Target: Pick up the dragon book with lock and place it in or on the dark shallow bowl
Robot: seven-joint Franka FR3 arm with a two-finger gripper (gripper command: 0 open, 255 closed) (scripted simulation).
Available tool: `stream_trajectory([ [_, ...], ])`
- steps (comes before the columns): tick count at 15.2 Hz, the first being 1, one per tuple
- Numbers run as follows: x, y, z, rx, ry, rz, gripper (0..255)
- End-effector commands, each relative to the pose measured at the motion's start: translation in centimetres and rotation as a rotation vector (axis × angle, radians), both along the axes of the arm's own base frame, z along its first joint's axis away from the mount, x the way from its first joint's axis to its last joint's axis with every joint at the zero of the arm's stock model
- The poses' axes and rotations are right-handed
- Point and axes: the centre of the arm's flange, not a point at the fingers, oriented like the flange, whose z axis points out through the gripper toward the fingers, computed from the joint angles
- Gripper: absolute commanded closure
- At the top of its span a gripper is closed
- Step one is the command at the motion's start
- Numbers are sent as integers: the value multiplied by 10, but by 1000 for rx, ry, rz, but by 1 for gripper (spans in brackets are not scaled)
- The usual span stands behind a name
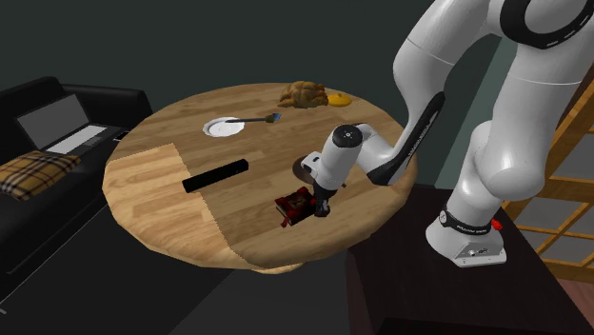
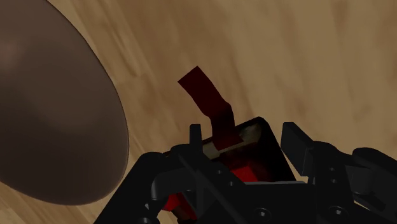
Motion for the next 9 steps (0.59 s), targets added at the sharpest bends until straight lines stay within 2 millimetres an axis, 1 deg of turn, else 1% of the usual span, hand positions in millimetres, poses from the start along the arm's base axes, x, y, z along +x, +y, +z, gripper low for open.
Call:
stream_trajectory([
  [1,0,0,0,0,0,0,255],
  [8,0,0,0,0,0,0,255],
  [9,0,0,5,0,0,0,255],
])
